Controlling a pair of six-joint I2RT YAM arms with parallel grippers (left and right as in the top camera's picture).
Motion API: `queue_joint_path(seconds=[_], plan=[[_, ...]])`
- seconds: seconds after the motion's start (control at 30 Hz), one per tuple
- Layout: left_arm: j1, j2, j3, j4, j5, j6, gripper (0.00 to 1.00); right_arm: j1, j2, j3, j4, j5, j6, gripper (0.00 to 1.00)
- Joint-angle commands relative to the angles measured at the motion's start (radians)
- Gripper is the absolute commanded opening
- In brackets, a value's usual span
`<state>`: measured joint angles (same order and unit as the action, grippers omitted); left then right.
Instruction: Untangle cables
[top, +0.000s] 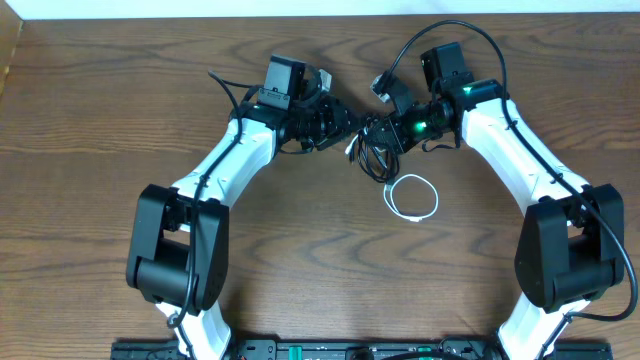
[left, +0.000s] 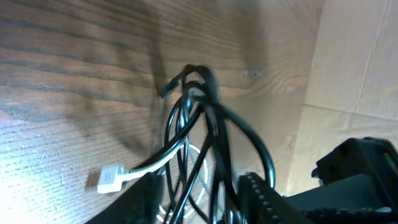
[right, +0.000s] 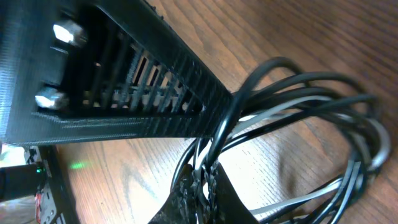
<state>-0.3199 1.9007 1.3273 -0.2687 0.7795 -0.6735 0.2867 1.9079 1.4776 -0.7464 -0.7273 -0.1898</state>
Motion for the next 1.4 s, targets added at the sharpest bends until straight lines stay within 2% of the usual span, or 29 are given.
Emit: queue_joint_path(seconds=[0.0,0.07,0.27,0.43,0.57,0.77,0.9,1.03,1.17,1.37], plan=[[-0.012,0.034,-0.002,-0.005,0.024,0.018,0.34,0.002,-0.008,0.007,0.023,-0.053,0.003,0.01],[-0.02,0.037,-0.002,-0.005,0.023,0.018,0.31,0.0,-0.008,0.007,0.038,-0.095,0.003,0.01],[-0.042,0.04,-0.002,-0.005,-0.011,0.018,0.08,-0.021,-0.008,0.007,0.063,-0.266,0.002,0.01],[-0.043,0.04,-0.002,-0.006,-0.014,0.018,0.08,-0.055,-0.008,0.007,0.074,-0.346,0.002,0.01],[-0.043,0.04,-0.002,-0.005,-0.014,0.018,0.08,-0.08,-0.008,0.007,0.076,-0.321,0.002,0.01],[-0.043,0.04,-0.002,-0.006,-0.013,0.017,0.08,-0.074,-0.008,0.006,0.012,-0.009,0.056,0.01],[-0.043,0.04,-0.002,-0.004,-0.013,-0.03,0.08,-0.055,-0.008,-0.005,-0.015,0.043,0.053,0.03],[-0.028,0.04,-0.002,0.008,-0.013,-0.12,0.08,-0.036,-0.008,-0.029,-0.04,0.107,0.024,0.09],[0.005,0.04,-0.002,0.009,0.0,-0.204,0.07,-0.028,-0.008,-0.068,-0.027,0.138,-0.012,0.27],[0.05,0.04,-0.002,0.01,0.105,-0.238,0.08,-0.029,-0.008,-0.11,0.005,0.138,-0.095,0.45]])
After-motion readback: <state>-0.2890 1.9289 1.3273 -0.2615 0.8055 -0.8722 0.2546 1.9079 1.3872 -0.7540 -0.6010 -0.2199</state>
